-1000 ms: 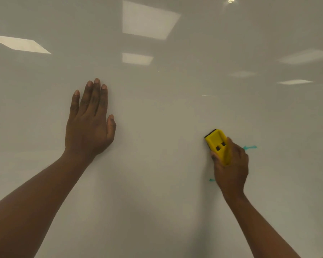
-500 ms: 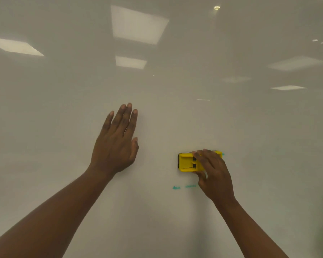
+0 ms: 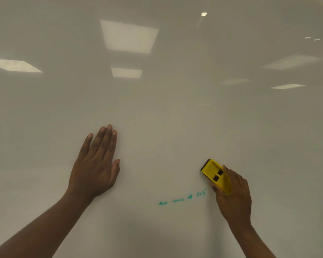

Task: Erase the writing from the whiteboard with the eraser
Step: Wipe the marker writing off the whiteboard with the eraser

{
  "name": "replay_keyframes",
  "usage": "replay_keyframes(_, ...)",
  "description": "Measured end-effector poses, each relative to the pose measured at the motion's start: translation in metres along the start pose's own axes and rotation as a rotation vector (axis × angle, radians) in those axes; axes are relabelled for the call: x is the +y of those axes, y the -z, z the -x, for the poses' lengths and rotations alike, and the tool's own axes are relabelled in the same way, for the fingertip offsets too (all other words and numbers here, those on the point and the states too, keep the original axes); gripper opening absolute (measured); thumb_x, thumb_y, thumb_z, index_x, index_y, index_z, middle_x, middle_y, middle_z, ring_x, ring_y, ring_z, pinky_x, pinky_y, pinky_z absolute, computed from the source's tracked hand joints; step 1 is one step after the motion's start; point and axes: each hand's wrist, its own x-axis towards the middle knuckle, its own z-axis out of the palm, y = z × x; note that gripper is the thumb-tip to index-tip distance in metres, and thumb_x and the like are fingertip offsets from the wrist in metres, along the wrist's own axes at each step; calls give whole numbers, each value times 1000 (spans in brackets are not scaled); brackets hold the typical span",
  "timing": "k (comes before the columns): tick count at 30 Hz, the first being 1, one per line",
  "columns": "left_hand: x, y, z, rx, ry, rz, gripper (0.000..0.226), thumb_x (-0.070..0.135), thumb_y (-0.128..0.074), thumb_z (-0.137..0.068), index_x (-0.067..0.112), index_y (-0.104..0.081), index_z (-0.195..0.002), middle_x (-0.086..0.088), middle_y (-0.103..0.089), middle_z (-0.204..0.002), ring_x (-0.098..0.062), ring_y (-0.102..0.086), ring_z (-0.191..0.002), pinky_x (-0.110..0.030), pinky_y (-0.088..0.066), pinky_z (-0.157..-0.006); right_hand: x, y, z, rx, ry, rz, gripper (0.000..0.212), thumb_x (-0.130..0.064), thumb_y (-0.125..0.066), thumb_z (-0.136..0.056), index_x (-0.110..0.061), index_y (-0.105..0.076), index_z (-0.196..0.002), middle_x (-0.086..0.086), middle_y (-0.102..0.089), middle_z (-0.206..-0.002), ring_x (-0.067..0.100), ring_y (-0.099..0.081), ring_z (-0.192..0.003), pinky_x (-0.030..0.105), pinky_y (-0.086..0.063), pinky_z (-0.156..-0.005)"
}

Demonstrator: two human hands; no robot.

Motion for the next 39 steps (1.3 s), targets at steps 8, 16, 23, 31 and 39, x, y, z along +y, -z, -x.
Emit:
replay_keyframes(8, 1, -1, 1, 3, 1, -4, 72, 36, -31, -95, 0, -14, -156, -16, -12, -165, -28, -10, -154, -50, -15, -124, -57, -49, 88, 99, -103, -141, 65, -48, -44, -92, -11, -35, -145, 18, -46, -129, 35, -45, -112, 42, -37, -93)
replay_keyframes(16, 0, -4, 1, 19, -10, -14, 73, 36, -31, -95, 1, -14, -156, -17, -13, -165, -29, -10, -154, -51, -15, -124, -128, -80, 139, -26, 304, -258, 58, -33, -62, -88, -9, -46, -139, 8, -49, -132, 28, -51, -108, 36, -43, -96)
replay_keyframes(23, -1, -4, 2, 21, -11, -10, 73, 37, -30, -95, 1, -13, -156, -17, -12, -165, -29, -10, -154, -50, -14, -125, -67, -57, 122, -78, 509, -55, 65, 1, -48, -71, -14, -54, -134, 6, -59, -131, 32, -57, -116, 42, -41, -104)
replay_keyframes(31, -1, -5, 3, 37, -4, -1, 73, 37, -29, -95, 2, -11, -157, -15, -10, -166, -27, -8, -155, -49, -13, -125, -12, -20, 70, -3, 260, 63, 74, 16, -50, -63, -12, -55, -131, 5, -57, -134, 26, -47, -131, 48, -36, -108)
replay_keyframes(39, 1, -7, 2, 55, -5, 11, 73, 36, -29, -96, 2, -10, -157, -16, -9, -166, -27, -8, -155, -49, -12, -125, -26, -29, 87, 87, -344, -44, 75, -4, -74, -76, -19, -41, -142, 11, -53, -131, 36, -47, -113, 37, -40, -86)
